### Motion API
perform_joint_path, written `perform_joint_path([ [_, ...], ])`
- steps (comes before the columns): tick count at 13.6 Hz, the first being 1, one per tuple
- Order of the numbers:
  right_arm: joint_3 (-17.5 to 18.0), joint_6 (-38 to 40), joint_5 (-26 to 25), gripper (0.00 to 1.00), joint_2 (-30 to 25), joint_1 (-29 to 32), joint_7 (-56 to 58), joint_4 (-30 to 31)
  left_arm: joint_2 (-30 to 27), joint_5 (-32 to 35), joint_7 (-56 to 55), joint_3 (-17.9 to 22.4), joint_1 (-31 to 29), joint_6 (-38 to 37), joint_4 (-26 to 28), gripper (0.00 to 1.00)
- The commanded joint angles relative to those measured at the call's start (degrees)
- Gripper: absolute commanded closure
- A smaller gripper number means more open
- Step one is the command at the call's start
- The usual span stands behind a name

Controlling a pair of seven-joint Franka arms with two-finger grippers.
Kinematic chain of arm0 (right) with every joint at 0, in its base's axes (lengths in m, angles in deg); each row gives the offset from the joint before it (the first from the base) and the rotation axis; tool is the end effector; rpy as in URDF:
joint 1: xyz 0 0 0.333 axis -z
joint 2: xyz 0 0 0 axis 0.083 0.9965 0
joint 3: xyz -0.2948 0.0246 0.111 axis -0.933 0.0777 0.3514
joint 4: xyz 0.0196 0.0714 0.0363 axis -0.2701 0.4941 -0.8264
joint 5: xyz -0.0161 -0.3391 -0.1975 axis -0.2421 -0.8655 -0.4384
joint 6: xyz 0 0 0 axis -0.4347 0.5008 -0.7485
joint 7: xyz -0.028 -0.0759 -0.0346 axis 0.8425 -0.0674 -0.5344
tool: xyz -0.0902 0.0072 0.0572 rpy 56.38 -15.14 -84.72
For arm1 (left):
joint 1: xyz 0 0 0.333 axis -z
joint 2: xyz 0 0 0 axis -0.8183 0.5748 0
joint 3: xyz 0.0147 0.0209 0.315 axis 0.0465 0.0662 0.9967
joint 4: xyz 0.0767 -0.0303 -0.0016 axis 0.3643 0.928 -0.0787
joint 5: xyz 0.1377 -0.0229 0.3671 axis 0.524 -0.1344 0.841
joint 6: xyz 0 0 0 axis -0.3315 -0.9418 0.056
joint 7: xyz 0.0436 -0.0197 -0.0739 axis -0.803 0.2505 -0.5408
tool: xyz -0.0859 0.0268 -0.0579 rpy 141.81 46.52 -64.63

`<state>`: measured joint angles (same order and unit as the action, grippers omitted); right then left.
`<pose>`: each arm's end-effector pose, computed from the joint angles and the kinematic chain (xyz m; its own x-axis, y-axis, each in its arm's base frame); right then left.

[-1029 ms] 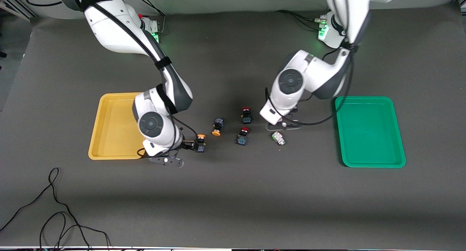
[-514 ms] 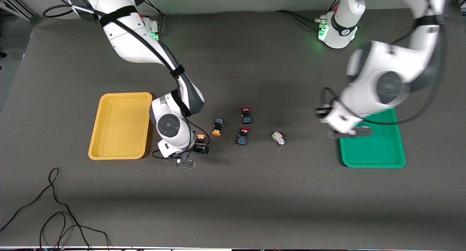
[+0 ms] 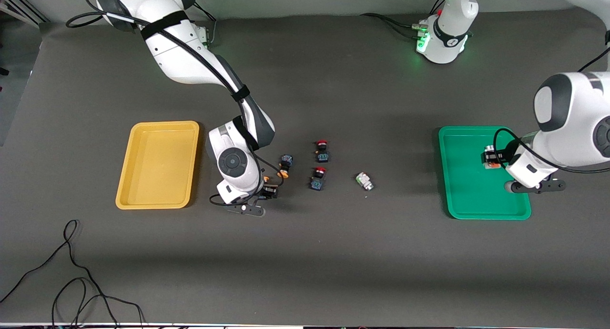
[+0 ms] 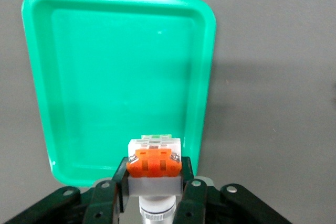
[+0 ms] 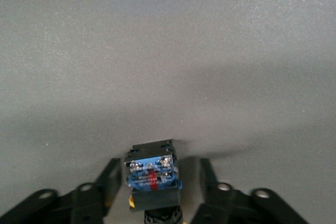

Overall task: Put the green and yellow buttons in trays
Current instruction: 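Place the orange button in the green tray while the right gripper places the yellow button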

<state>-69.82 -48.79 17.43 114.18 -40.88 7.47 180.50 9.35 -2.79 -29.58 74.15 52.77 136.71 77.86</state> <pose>0.6047 0.3415 0.1773 0.9757 -0.2189 -0.0111 -0.2186 -0.9756 0.0219 0.5886 -0.0005 0.3564 0.9798 0.0527 -0.1930 0.0547 -0.9985 0.0049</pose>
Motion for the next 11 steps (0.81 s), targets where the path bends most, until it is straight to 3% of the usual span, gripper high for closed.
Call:
perform_joint_path([
  [1, -0.6, 0.2, 0.9, 1.00, -0.6, -0.8, 0.4, -0.1, 1.9, 1.0, 0.7, -0.7, -0.4, 12.3, 8.2, 0.81],
  [3, -1.1, 2.5, 0.7, 1.00, -3.1, 0.0, 2.6, -0.3, 5.1, 1.5, 0.7, -0.7, -0.5, 19.7, 11.1, 0.81],
  [6, -1.6, 15.6, 0.8, 1.00, -11.3, 4.4, 10.1, -0.2, 9.0, 1.6, 0.7, -0.7, -0.5, 24.7, 11.4, 0.81],
  [8, -1.7, 24.0, 0.7, 1.00, -16.8, 9.3, 17.0, 0.8, 10.5, 1.7, 0.7, -0.6, -0.5, 26.7, 11.4, 0.75],
  [9, -1.7, 25.5, 0.7, 1.00, -19.2, 12.2, 22.5, 2.7, 10.4, 1.7, 0.7, -0.6, -0.5, 26.5, 11.4, 0.60],
  [10, -2.0, 25.4, 0.7, 1.00, -21.5, 14.7, 27.2, 5.6, 10.3, 1.7, 0.7, -0.6, -0.5, 26.0, 11.0, 0.14],
  [11, -3.5, 25.1, 0.5, 1.00, -23.0, 16.0, 31.4, 8.1, 10.0, 1.7, 0.7, -0.6, -0.5, 25.8, 10.7, 0.00],
])
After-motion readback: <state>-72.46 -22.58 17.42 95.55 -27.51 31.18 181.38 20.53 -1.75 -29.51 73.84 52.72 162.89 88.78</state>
